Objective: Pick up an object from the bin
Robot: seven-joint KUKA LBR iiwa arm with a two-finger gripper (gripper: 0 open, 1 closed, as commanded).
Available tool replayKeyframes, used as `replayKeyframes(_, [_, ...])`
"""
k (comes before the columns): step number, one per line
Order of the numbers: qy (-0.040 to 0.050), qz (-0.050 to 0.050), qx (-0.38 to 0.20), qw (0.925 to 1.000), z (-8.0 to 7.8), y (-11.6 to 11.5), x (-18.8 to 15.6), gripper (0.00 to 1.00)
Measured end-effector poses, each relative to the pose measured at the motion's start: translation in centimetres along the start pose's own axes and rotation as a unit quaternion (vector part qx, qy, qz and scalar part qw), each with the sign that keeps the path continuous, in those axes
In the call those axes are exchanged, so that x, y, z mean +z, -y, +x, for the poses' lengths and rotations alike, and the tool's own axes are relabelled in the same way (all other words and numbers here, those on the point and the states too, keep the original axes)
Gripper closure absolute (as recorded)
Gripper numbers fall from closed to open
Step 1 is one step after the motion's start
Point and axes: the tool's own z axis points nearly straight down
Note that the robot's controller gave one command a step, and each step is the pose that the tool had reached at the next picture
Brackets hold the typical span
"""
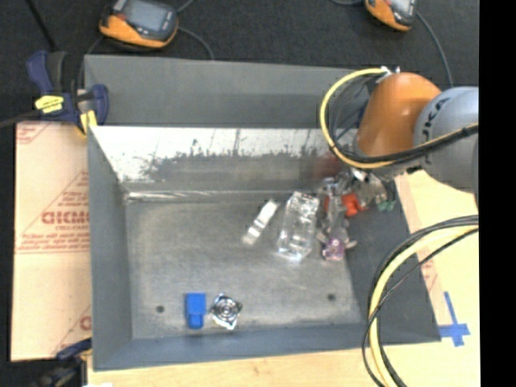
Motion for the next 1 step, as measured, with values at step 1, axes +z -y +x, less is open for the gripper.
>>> replayKeyframes(1, [-0.0006, -0.001, -0.023, 0.9997, -0.18, -6.80, -0.06, 1.00])
